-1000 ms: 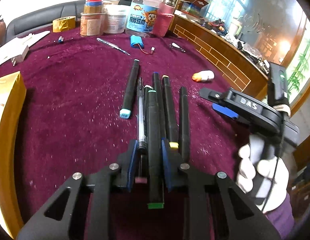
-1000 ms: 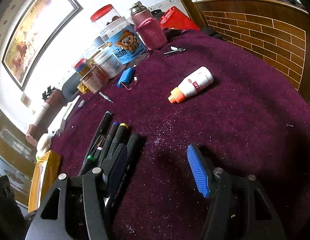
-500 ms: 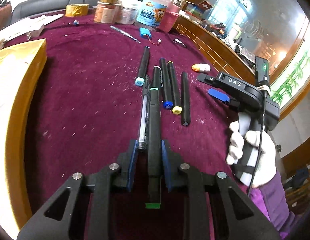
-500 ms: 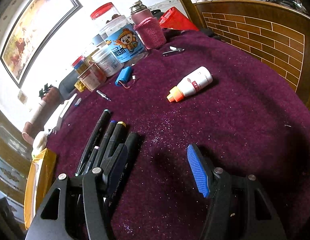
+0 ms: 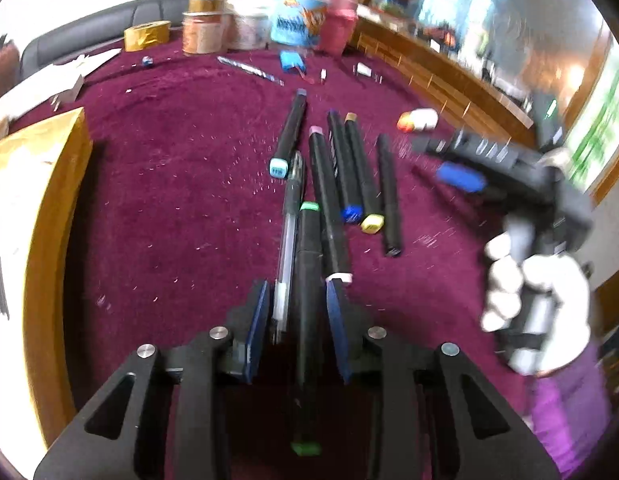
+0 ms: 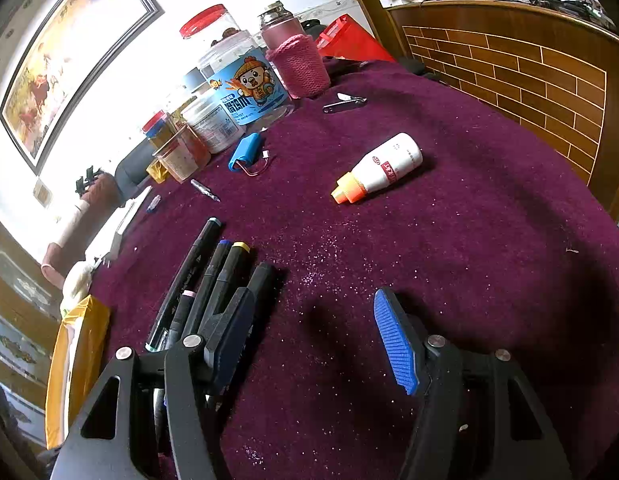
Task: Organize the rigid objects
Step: 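Grasp a black marker with the left gripper while the right gripper grasps a green-capped marker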
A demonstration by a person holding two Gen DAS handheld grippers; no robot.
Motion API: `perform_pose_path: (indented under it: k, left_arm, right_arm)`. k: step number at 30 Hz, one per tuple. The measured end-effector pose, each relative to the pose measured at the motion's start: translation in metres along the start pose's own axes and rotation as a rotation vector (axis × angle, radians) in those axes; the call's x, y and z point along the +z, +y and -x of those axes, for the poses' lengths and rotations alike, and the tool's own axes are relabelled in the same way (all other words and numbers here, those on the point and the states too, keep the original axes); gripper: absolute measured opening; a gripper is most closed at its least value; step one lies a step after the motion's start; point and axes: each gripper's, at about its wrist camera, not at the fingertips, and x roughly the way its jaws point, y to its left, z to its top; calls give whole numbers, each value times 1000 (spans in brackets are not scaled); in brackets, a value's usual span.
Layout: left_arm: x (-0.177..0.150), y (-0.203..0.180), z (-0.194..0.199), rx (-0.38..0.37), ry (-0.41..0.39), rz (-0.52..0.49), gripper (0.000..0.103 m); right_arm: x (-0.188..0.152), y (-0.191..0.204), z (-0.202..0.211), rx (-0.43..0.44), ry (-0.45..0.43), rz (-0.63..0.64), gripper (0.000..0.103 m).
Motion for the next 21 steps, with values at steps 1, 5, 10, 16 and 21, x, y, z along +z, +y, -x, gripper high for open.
perform_pose_path:
  k: [1,5,10,16,21]
  left_arm:
    - [2,-3,-5,25,8,-23,26]
    - [1,-14,-20,84,13,-109,21]
    - [-4,6,-2,-43,-7,-13,12]
    - [-13,11,27,-140,-28,8,12]
    - [-11,34,39,-128,-65,109,12]
  right_arm:
    - [0,0,0,0,0,-1,58]
    - [0,0,0,3,-1,-3,58]
    - [0,1,0,-5,2,6,59]
    - [-19,24,21,6,43,82,60]
    - [-80,93,43,146,190,314,60]
